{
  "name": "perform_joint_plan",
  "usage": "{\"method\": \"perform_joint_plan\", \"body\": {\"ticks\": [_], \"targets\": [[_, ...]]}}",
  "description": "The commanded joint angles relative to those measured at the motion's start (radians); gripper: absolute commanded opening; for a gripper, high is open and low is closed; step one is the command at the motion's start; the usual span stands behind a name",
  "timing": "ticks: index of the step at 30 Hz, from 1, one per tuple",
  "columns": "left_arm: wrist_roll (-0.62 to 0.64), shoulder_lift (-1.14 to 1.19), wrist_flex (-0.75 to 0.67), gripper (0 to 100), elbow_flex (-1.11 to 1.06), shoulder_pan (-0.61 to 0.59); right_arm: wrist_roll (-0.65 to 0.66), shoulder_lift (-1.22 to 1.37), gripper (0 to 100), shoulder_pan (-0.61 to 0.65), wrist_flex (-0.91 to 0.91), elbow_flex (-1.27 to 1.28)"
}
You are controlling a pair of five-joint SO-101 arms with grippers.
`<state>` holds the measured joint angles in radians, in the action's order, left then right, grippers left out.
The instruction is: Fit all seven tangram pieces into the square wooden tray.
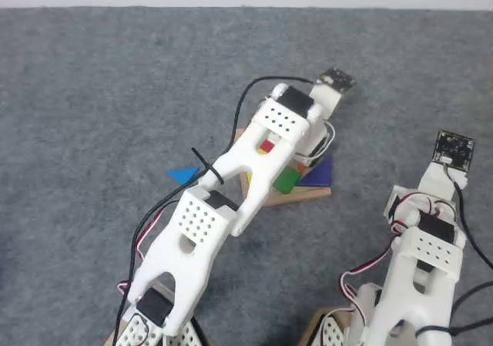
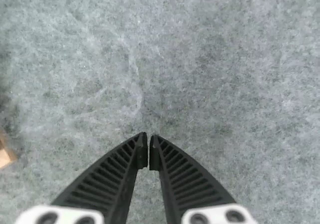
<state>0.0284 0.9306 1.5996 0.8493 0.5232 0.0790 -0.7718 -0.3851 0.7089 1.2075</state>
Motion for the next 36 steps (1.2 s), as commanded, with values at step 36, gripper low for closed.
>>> {"method": "perform_joint_plan", "body": {"ticks": [36], "targets": [[-0.011, -0.017, -0.101, 14, -0.143, 0.012, -0.037, -0.021, 8.0, -0.226, -0.008, -0.130]]}}
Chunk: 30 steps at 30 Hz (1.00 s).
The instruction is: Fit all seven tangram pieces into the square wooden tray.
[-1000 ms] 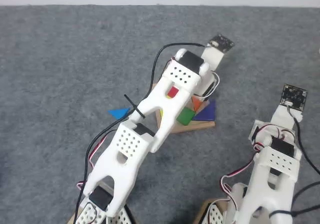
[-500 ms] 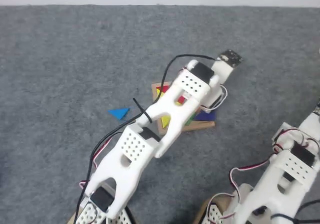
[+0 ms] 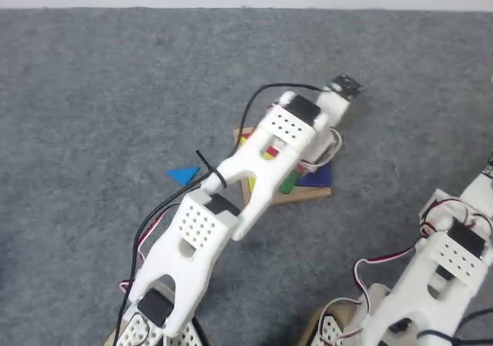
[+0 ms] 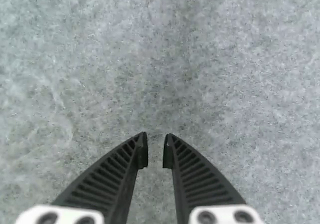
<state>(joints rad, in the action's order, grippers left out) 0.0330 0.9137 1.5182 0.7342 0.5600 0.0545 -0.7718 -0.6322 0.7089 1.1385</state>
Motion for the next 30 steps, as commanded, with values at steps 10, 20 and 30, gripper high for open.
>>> {"method": "perform_joint_plan", "body": {"ticks": [10, 20, 30], "targets": [[0.040, -0.002, 0.028, 14, 0.147, -0.015, -0.012, -0.021, 8.0, 0.022, -0.008, -0.058], [0.083, 0.008, 0.120, 14, 0.352, 0.110, -0.015, -0.021, 8.0, 0.022, -0.008, -0.055], [0.074, 0.040, 0.078, 14, 0.249, 0.132, -0.015, -0.021, 8.0, 0.021, -0.008, -0.057]]}}
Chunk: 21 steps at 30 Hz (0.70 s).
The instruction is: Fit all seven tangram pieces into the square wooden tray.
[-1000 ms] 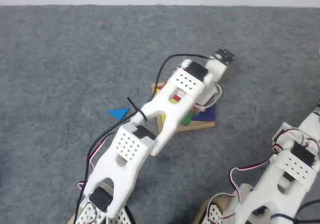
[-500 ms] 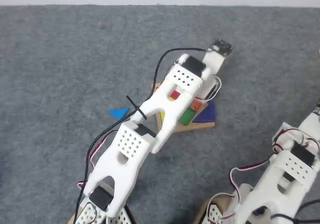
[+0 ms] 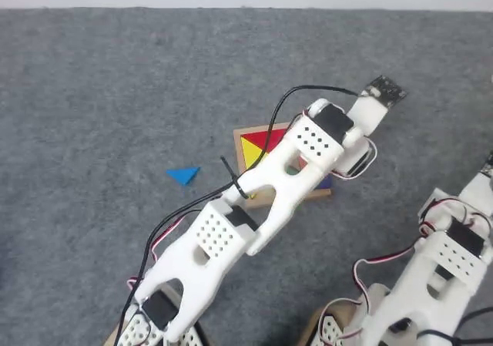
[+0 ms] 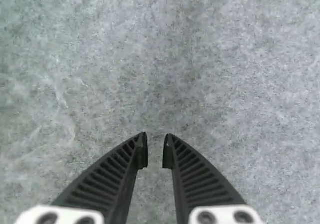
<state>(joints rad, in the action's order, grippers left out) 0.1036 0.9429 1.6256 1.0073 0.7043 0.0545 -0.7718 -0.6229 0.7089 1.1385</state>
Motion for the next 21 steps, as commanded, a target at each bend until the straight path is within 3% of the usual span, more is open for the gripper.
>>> {"method": "perform_joint_plan", "body": {"ticks": [1, 21], "targets": [[0.003, 0.025, -0.037, 14, -0.030, -0.021, -0.015, -0.021, 8.0, 0.012, -0.008, -0.057], [-0.015, 0.084, -0.021, 14, 0.027, -0.127, -0.014, -0.021, 8.0, 0.013, -0.007, -0.058]]}}
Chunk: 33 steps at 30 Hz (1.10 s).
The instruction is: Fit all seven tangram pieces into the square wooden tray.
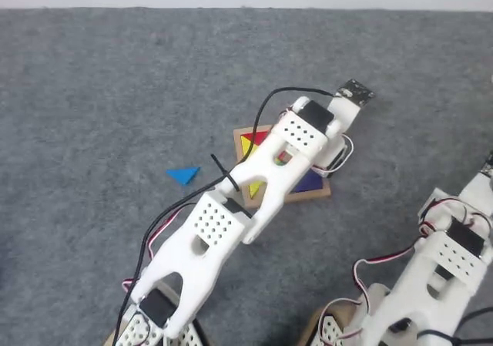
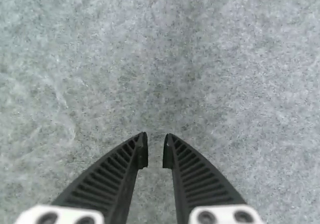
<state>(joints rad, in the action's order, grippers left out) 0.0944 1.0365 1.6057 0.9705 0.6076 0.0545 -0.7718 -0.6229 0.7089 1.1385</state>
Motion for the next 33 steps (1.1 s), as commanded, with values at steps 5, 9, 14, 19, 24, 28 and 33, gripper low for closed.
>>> {"method": "perform_joint_plan", "body": {"ticks": [5, 9, 14, 19, 24, 28, 33], "targets": [[-0.008, -0.009, 0.055, 14, 0.145, -0.032, -0.014, -0.021, 8.0, 0.013, -0.007, -0.058], [-0.008, -0.009, 0.143, 14, 0.292, -0.060, -0.012, -0.021, 8.0, 0.015, -0.007, -0.058], [-0.003, -0.060, 0.155, 14, 0.329, -0.224, 0.025, -0.021, 8.0, 0.077, 0.041, -0.063], [-0.032, -0.310, 0.157, 14, 0.084, -0.411, 0.040, -0.019, 8.0, 0.142, 0.044, -0.055], [-0.124, -0.735, 0.153, 14, -0.260, -0.557, 0.075, -0.019, 8.0, 0.245, 0.090, -0.046], [-0.249, -0.967, 0.110, 14, -0.693, -0.609, 0.080, -0.019, 8.0, 0.286, 0.087, -0.023], [-0.356, -1.080, -0.178, 15, -1.159, -0.684, 0.081, -0.019, 8.0, 0.315, 0.074, -0.002]]}}
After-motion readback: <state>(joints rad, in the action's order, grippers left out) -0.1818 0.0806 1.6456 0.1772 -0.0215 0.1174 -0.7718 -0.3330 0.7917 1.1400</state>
